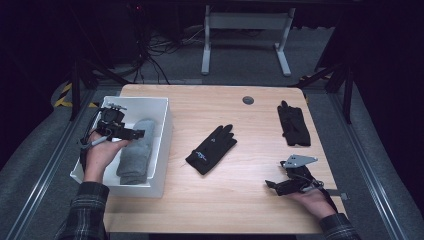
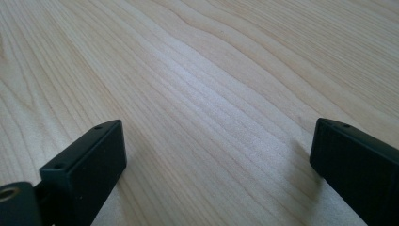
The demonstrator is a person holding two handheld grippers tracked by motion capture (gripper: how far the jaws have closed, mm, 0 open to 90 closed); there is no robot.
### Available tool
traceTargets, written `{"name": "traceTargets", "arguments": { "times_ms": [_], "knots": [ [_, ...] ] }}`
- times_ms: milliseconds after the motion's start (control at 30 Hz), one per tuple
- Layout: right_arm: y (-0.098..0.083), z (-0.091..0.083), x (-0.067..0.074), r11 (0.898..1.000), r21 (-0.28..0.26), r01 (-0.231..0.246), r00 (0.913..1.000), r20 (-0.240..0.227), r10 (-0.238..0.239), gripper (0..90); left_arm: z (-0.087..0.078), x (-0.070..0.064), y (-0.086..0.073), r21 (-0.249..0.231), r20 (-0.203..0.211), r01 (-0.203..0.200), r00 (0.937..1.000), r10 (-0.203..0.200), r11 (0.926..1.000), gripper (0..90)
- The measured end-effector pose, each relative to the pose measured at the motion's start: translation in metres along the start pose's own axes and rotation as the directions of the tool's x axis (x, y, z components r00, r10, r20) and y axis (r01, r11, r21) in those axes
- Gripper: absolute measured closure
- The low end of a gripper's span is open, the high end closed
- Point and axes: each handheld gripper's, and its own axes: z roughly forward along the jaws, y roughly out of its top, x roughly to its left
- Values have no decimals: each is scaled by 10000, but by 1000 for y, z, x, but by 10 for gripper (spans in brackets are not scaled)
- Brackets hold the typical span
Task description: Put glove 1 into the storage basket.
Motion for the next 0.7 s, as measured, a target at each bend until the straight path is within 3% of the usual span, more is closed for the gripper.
{"name": "traceTargets", "arguments": {
  "times_ms": [300, 333, 367, 600, 700],
  "knots": [
    [0, 0, 0, 10000, 19, -14, 10000, 13, 14, 42, -22, -34, 18, -600, 775, -585, 9950, 631, 9965, 125],
    [0, 0, 1, 10000, 27, -30, 10000, 41, 30, 40, -25, -44, 21, -703, 1000, -738, 9917, 806, 9948, 115],
    [0, 0, 1, 10000, 27, -30, 10000, 41, 30, 40, -25, -44, 21, -703, 1000, -738, 9917, 806, 9948, 109],
    [0, 0, 1, 10000, 34, -33, 10000, 69, 32, 37, -22, -86, 26, -942, 1363, -1271, 9808, 1392, 9874, 71],
    [0, 0, 1, 10000, 36, -35, 10000, 68, 35, 37, -21, -101, 27, -1094, 1712, -1437, 9720, 1611, 9836, 63]
  ]
}}
